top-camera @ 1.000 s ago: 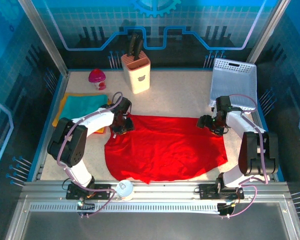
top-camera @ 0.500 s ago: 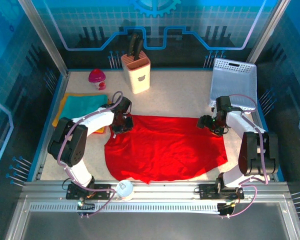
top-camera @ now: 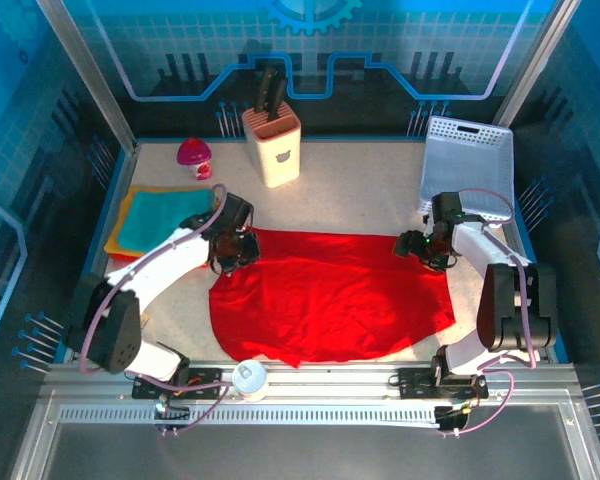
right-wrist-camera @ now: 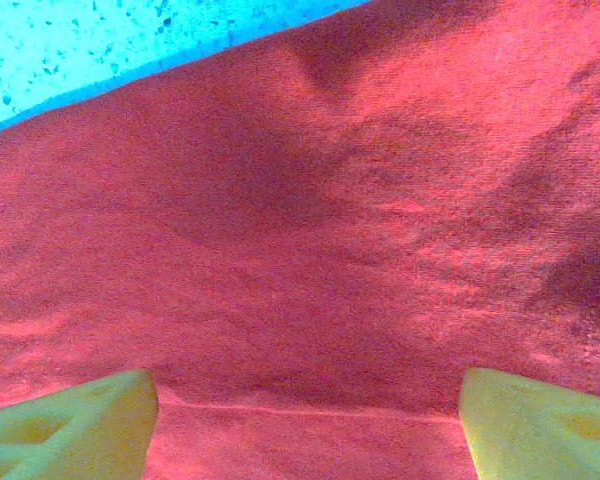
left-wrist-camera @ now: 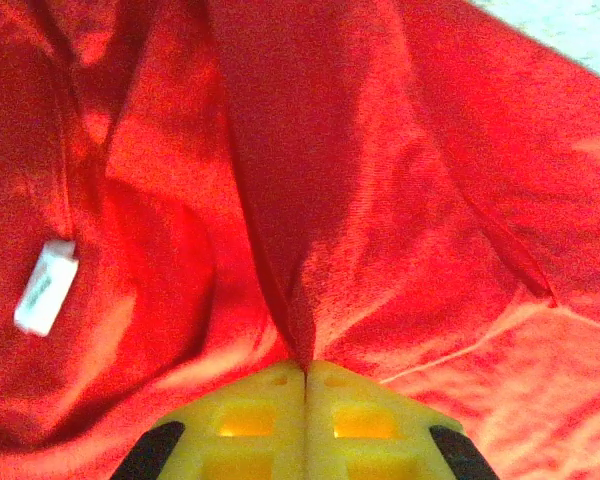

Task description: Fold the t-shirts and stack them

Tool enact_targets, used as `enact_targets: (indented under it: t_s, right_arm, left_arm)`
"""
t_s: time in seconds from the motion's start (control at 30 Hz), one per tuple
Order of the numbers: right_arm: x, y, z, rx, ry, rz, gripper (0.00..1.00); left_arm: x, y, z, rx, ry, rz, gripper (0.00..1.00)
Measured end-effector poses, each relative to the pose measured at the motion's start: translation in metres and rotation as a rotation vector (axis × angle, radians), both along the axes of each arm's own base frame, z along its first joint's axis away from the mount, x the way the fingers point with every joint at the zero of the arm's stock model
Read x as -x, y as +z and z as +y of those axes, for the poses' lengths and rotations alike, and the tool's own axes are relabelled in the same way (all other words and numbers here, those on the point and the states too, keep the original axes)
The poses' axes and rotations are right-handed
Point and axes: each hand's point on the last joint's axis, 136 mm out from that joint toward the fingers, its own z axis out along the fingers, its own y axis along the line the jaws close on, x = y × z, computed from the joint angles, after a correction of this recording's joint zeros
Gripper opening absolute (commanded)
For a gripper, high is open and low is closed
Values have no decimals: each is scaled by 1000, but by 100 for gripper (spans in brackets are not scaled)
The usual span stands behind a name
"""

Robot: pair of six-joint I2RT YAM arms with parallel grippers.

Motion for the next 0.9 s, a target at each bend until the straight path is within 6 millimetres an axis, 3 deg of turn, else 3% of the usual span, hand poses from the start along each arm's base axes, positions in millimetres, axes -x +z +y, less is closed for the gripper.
enact_targets:
  t_s: [0.1,0.37,0.6,0.8,0.9]
  right_arm:
    - [-1,0,0,0,0,-3,80]
    - [-3,1,1,-4,1,-13,79]
    - [-4,1,1,-5,1,-18,79]
    - [-4,1,1,-7,2,-18,79]
    - [-4,1,1,-7,2,-18,79]
  left_arm:
    - [22,7,-14,28,4,4,0]
    - [73,-3,-38,7,67,75,0]
    - [84,-8,-39,-31,126,90,0]
    - [93,-24,-40,-106,132,129,0]
    - [99,-28,-44,-135,120,141,11]
